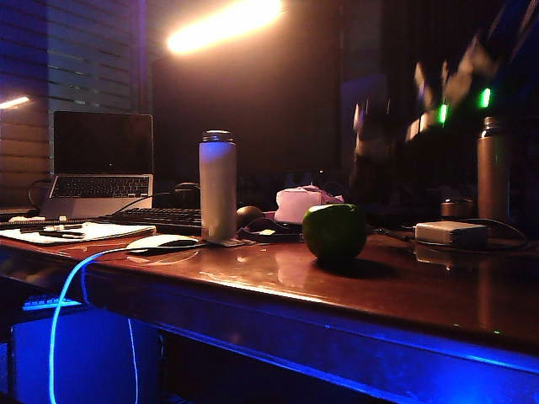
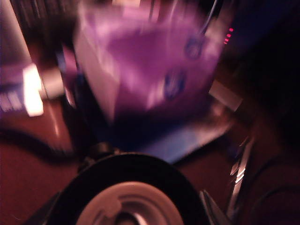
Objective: Stack the black thermos bottle cap from the table onto the green apple.
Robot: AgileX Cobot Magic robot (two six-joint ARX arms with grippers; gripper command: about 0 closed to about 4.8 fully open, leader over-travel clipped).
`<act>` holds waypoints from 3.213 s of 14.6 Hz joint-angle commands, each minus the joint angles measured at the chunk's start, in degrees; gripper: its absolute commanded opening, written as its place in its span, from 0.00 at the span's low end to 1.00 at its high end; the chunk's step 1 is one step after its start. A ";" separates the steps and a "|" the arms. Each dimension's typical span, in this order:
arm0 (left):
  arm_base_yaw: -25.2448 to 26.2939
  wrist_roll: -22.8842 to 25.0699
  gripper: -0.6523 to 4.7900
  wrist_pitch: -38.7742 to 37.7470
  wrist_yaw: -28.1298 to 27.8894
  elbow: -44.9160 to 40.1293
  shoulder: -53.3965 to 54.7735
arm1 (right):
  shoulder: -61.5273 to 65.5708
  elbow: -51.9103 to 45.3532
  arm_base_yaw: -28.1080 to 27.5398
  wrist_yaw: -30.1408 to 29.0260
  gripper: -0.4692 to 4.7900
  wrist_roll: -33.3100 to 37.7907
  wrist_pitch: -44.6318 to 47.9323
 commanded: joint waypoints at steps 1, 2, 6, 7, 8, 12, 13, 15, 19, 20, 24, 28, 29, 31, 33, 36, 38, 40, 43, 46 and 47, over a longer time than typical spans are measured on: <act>0.02 0.28 0.11 -2.23 0.31 0.28 -0.15 | -5.73 0.22 0.09 -1.92 0.53 3.28 -3.93; 0.02 0.66 0.11 -2.38 -1.33 0.28 -0.15 | -7.89 0.22 0.09 -4.66 0.53 3.28 -5.73; 0.02 1.79 0.11 -2.45 -4.59 0.28 -0.15 | -13.40 0.22 0.90 -13.20 0.53 4.92 -15.89; 0.02 1.77 0.11 -2.43 -4.57 0.28 -0.15 | -13.42 0.22 1.77 -14.80 0.53 4.92 -17.44; 0.02 1.79 0.11 -2.40 -4.57 0.28 -0.15 | -13.38 0.22 2.71 -15.19 0.53 4.90 -19.08; 0.02 1.79 0.11 -2.38 -4.57 0.28 -0.15 | -13.40 0.22 7.30 -14.93 0.53 4.02 -25.88; 0.02 1.81 0.11 -2.34 -4.57 0.28 -0.15 | -13.40 0.22 7.30 -15.02 0.53 4.07 -26.97; 0.02 1.79 0.11 -2.32 -4.57 0.31 -0.15 | -13.40 0.22 7.26 -14.99 0.53 4.26 -30.38; 0.02 1.77 0.11 -2.36 -4.57 0.28 -0.15 | -13.40 0.20 7.15 -14.95 0.53 4.33 -33.44; 0.02 1.77 0.11 -2.43 -4.55 0.28 -0.17 | -13.40 0.20 7.15 -14.93 0.53 4.33 -33.68; 0.02 1.75 0.11 -2.47 -4.52 0.28 -0.22 | -13.38 0.13 7.23 -11.23 0.56 -4.02 -34.12; 0.02 1.77 0.11 -3.30 -4.35 0.28 -0.37 | -13.38 0.09 7.28 -11.58 0.73 -6.54 -34.14; 0.02 1.77 0.11 -3.30 -4.35 0.28 -0.37 | -13.35 0.07 7.28 -11.58 0.72 -6.54 -34.21; 0.02 1.77 0.11 -3.30 -4.35 0.28 -0.37 | -13.14 -0.13 7.37 -11.78 0.73 -7.37 -34.71; 0.02 1.77 0.11 -3.30 -4.37 0.28 -0.37 | -12.66 -0.39 8.04 -11.50 0.73 -9.53 -34.58; 0.02 1.77 0.11 -3.34 -4.35 0.28 -0.37 | -11.21 -0.37 10.19 -7.43 0.73 -12.98 -33.68; 0.02 1.77 0.11 -3.50 -4.37 0.28 -0.37 | -10.54 -0.37 10.86 -4.74 0.73 -14.45 -33.46; 0.02 1.79 0.11 -3.50 -4.37 0.28 -0.37 | -10.54 -0.37 10.80 -2.19 0.73 -14.64 -32.87; 0.02 1.79 0.11 -3.48 -4.37 0.28 -0.37 | -10.54 -0.37 10.80 -1.60 0.73 -14.67 -32.50; 0.02 1.79 0.11 -3.45 -4.37 0.28 -0.37 | -10.54 -0.37 10.82 -1.66 0.73 -14.64 -32.83; 0.02 1.79 0.11 -3.45 -4.37 0.28 -0.37 | -10.54 -0.37 10.82 -1.68 0.73 -14.64 -32.85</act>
